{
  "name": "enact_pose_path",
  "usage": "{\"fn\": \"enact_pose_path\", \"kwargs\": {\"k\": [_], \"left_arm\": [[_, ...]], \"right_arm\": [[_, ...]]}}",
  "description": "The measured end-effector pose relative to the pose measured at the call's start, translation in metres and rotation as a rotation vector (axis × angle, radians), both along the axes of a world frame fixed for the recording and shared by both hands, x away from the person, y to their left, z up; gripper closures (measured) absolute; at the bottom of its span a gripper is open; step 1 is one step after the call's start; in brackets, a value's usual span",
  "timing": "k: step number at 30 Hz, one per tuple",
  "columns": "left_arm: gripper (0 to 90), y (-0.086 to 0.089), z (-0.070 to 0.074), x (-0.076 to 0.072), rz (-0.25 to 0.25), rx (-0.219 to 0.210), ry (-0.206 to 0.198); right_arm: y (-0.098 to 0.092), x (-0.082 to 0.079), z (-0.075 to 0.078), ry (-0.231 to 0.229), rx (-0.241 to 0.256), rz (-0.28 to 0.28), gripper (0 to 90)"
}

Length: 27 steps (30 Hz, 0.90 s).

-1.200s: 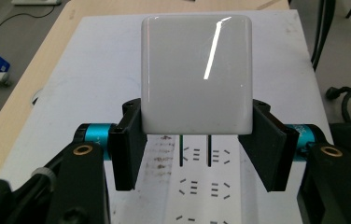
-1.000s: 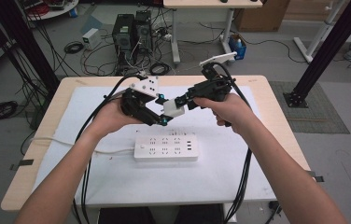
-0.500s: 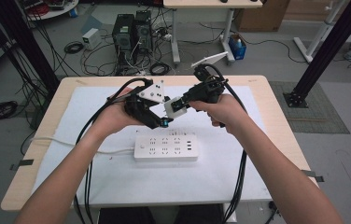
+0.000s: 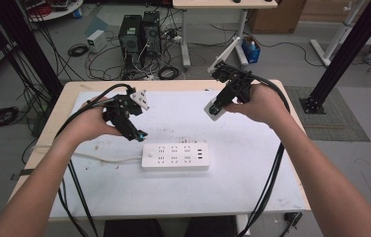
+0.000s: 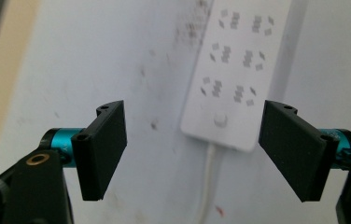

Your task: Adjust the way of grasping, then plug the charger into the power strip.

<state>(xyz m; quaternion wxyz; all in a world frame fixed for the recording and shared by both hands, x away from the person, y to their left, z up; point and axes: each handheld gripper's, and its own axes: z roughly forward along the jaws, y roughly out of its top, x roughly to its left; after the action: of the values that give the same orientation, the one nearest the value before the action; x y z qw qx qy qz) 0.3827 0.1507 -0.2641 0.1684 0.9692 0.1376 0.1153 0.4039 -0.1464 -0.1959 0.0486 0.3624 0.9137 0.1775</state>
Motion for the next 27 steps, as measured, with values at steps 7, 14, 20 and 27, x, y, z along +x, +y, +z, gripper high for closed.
{"fn": "enact_pose_path", "kwargs": {"k": [7,14,20,27], "left_arm": [[23.6,0.023,-0.007,0.007,0.141,0.098,0.064],[23.6,0.029,-0.007,0.011,0.152,0.091,0.063],[23.6,0.027,-0.007,0.012,0.138,0.087,0.065],[23.6,0.028,-0.008,0.009,0.132,0.096,0.065]], "right_arm": [[0.002,0.0,0.0,-0.026,-0.127,0.035,62.7],[0.0,-0.004,-0.002,-0.017,-0.114,0.051,62.7],[0.003,-0.004,-0.004,0.005,-0.113,0.076,62.7],[0.01,0.0,-0.016,0.002,-0.144,0.176,62.7]]}}
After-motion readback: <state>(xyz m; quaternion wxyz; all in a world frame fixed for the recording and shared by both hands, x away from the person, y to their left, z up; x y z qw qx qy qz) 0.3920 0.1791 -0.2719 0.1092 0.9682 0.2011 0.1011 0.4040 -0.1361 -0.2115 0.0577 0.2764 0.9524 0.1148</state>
